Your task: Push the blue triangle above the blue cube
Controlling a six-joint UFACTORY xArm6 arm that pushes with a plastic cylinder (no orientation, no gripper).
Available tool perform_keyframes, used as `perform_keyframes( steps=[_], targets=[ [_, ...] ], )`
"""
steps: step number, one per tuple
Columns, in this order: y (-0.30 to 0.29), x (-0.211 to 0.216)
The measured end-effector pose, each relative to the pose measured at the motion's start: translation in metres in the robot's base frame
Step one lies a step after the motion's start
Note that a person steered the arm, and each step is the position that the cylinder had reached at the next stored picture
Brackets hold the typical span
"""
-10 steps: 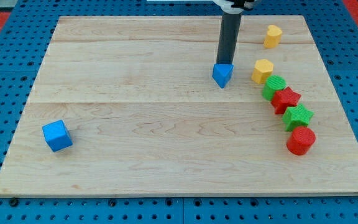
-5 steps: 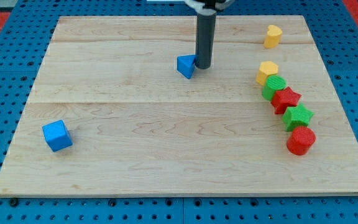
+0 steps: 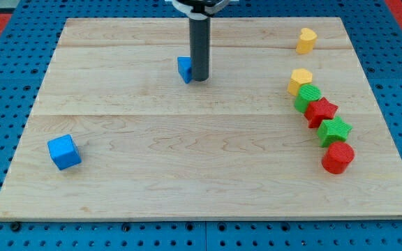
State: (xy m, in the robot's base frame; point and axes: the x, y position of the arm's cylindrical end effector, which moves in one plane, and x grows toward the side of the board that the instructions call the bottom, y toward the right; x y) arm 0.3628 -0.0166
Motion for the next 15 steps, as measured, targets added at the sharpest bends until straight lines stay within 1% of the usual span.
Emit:
perform_keyframes(
  steps=[1, 2, 3, 4, 5, 6, 7, 9, 10, 12, 13, 14, 15],
  targets=[
    [-0.04, 0.017],
    [-0.037, 0.014],
    [0.03, 0.008],
    [0.03, -0.044],
    [-0.006, -0.027],
    [-0.054, 0.015],
    [-0.065, 0.012],
    [-0.127, 0.002],
    [-0.144, 0.009],
    [-0.15, 0.043],
    [-0.165, 0.053],
    [-0.189, 0.048],
    [-0.192, 0.073]
  ],
)
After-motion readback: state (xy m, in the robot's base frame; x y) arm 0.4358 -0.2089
